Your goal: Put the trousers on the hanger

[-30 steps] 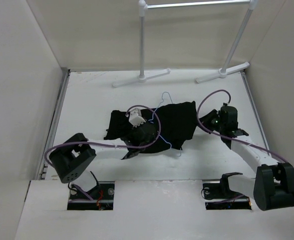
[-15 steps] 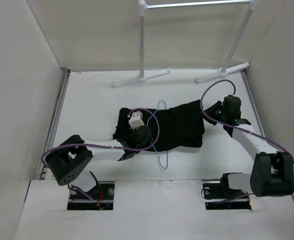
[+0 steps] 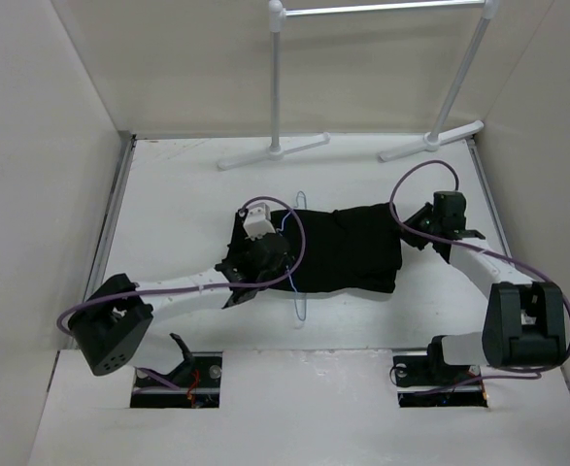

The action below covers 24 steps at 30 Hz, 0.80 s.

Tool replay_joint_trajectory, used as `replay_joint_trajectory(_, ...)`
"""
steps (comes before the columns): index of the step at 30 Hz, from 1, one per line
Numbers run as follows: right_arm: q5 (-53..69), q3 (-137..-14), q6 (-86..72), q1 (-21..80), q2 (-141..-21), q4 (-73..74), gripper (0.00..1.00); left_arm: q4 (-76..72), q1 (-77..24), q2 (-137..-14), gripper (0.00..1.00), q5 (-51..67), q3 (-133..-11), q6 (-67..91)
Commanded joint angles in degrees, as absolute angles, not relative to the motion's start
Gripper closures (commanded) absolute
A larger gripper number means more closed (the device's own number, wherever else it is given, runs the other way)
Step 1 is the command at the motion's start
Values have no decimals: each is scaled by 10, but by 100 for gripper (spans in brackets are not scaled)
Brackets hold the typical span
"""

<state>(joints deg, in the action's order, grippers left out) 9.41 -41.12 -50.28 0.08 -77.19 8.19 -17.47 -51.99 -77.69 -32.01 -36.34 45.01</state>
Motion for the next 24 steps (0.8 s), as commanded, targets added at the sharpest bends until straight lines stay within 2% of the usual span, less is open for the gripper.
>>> replay_joint_trajectory(1, 82, -419, -493, 7, -773, 70, 80, -181, -541, -783, 96, -331, -409, 444)
replay_joint_trajectory(16, 80, -404, -493, 29, -777, 72, 78, -195, -560, -860, 97, -364, -483, 453)
replay_joint_trajectory(18, 80, -403, -490, 29, -772, 76, 70, -170, -561, -851, 97, -367, -496, 443)
replay_joint_trajectory(22, 74, -415, -476, 29, -729, 104, 38, -96, -566, -810, 98, -365, -531, 427)
replay_joint_trajectory(24, 66, -424, -462, 29, -683, 127, 30, -50, -576, -781, 99, -363, -563, 411)
